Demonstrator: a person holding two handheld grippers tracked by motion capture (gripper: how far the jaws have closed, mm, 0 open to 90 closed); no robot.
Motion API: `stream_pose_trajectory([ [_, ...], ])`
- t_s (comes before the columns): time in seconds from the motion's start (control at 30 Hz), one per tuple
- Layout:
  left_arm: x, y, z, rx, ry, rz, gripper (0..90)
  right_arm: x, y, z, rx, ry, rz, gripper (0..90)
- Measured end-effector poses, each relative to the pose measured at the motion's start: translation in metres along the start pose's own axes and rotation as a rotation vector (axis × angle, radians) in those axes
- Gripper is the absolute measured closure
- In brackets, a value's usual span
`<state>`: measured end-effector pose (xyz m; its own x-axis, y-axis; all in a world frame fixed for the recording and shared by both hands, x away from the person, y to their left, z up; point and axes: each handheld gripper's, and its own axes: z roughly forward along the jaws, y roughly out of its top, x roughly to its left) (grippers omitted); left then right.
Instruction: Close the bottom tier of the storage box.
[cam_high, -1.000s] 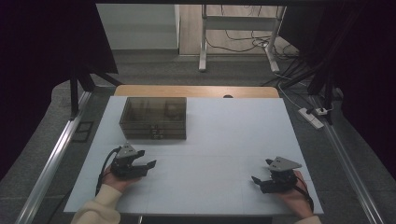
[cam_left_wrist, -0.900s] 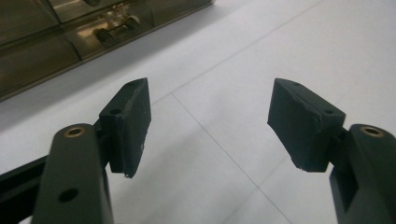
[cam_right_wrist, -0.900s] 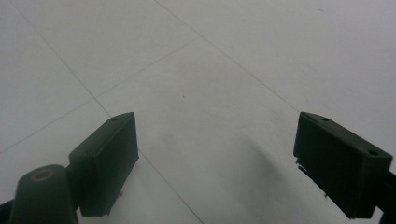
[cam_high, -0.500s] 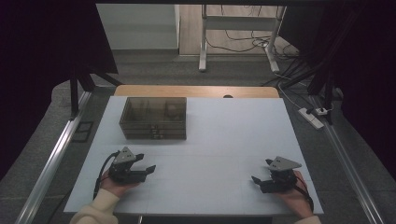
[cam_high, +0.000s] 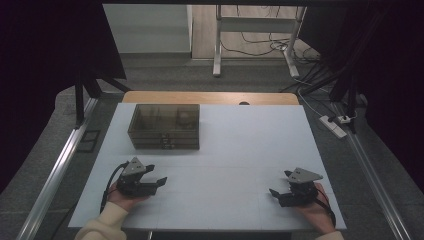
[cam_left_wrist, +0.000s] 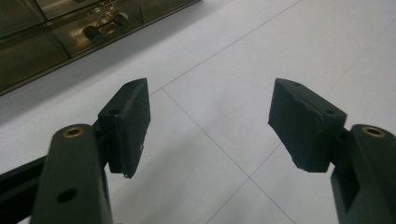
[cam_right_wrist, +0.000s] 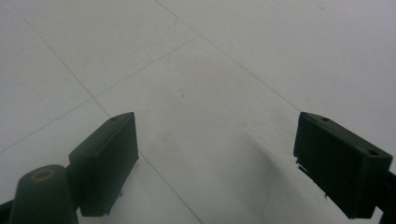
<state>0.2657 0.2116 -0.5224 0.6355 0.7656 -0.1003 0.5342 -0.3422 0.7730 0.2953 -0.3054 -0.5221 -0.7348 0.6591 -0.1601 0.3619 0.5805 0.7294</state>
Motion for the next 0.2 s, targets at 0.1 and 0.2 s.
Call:
stream_pose_trajectory([
  [0.1, 0.0000, 0.0000, -0.0001, -0.001, 0.000, -0.001, 30.0, 0.0000, 0.0000, 0.0000, 0.000, 0.000, 0.000, 13.8],
  [0.2, -0.0001, 0.0000, 0.0001, 0.001, 0.000, 0.002, 29.8, 0.0001, 0.0001, -0.0003, -0.001, 0.000, 0.000, 13.8],
])
